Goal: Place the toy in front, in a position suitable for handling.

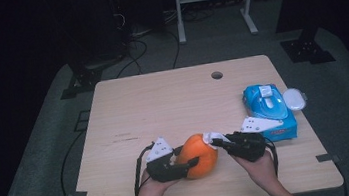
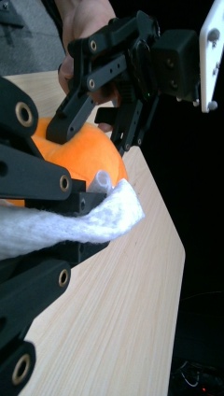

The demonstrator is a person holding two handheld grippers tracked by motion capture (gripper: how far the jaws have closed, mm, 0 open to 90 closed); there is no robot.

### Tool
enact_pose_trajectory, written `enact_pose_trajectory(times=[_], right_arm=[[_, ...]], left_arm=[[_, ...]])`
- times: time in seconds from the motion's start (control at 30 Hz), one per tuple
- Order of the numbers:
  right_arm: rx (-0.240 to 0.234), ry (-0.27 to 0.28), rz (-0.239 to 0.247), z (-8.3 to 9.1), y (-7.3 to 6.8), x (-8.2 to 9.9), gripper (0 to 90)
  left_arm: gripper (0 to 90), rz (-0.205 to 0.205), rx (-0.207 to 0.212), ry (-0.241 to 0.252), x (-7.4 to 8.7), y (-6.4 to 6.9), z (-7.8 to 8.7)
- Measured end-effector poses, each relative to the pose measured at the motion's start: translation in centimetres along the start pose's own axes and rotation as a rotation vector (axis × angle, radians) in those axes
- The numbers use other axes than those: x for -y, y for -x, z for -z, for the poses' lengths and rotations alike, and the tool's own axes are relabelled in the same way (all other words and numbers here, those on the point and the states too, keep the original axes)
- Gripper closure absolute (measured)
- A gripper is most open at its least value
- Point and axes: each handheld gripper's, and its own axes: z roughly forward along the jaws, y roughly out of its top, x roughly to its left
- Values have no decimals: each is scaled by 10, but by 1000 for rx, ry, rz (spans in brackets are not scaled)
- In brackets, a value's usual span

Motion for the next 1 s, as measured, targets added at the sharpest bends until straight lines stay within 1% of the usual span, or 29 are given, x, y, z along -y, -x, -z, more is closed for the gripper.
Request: enact_pose_trajectory(times=[0.03, 0.1, 0.13, 0.17, 0.23, 0.3, 0.37, 0.4, 0.43, 0.5, 0.53, 0.57, 0.6, 0.63, 0.67, 0.7, 0.73, 0.8, 0.87, 0.9, 0.93, 1.0], right_arm=[[-6, -3, 13, -1, -4, -2, 814], [-22, -7, 61, -2, -17, -7, 814], [-27, -7, 73, -4, -20, -8, 815], [-24, -6, 78, -4, -21, -9, 815], [-12, -4, 56, -3, -14, -7, 815], [17, -2, 36, -1, -4, -3, 813], [40, -13, 38, 0, -1, -1, 812], [41, -15, 44, 0, -2, -2, 813], [32, -11, 44, -1, -6, -3, 813], [-12, 2, 55, -2, -15, -7, 813], [-26, 4, 72, -4, -20, -8, 812], [-25, -1, 92, -5, -23, -8, 812], [-14, -8, 108, -6, -23, -8, 812], [-9, -12, 91, -6, -19, -6, 812], [2, -12, 80, -4, -15, -5, 813], [18, -17, 80, -3, -11, -3, 812], [25, -22, 76, -2, -9, -2, 813], [39, -26, 71, -1, -5, 1, 813], [42, -25, 56, 0, -1, 2, 812], [45, -22, 44, 0, 1, 2, 812], [50, -19, 33, 0, 5, 3, 812], [59, -20, 8, 0, 10, 5, 811]], left_arm=[[416, 0, -4, 0, 0, 0, 0], [416, -4, -7, -4, -1, 2, -2], [416, -3, -6, -2, -1, 3, -2], [416, -2, -3, 0, -1, 3, -1], [415, 0, 1, 1, -2, 4, 0], [411, 6, 15, 8, -2, 4, 0], [406, 12, 16, 9, -2, 4, -1], [405, 10, 13, 9, -2, 3, -1], [405, 6, 6, 7, -2, 3, -1], [405, 1, -1, 3, -2, 4, -2], [404, -2, -1, 3, -2, 5, -3], [402, -9, -2, 1, -2, 6, -3], [395, -12, 7, 5, -2, 6, -3], [379, -17, 24, 14, -1, 5, -4], [353, -14, 47, 27, 1, 3, -5], [308, -5, 67, 36, 3, 1, -5], [272, 10, 89, 52, 5, -2, -6], [195, 10, 93, 55, 7, -7, -7], [130, 3, 81, 35, 10, -11, -9], [118, -3, 74, 22, 12, -12, -11], [112, 1, 71, 12, 14, -13, -14], [110, 27, 69, 10, 18, -13, -18]])
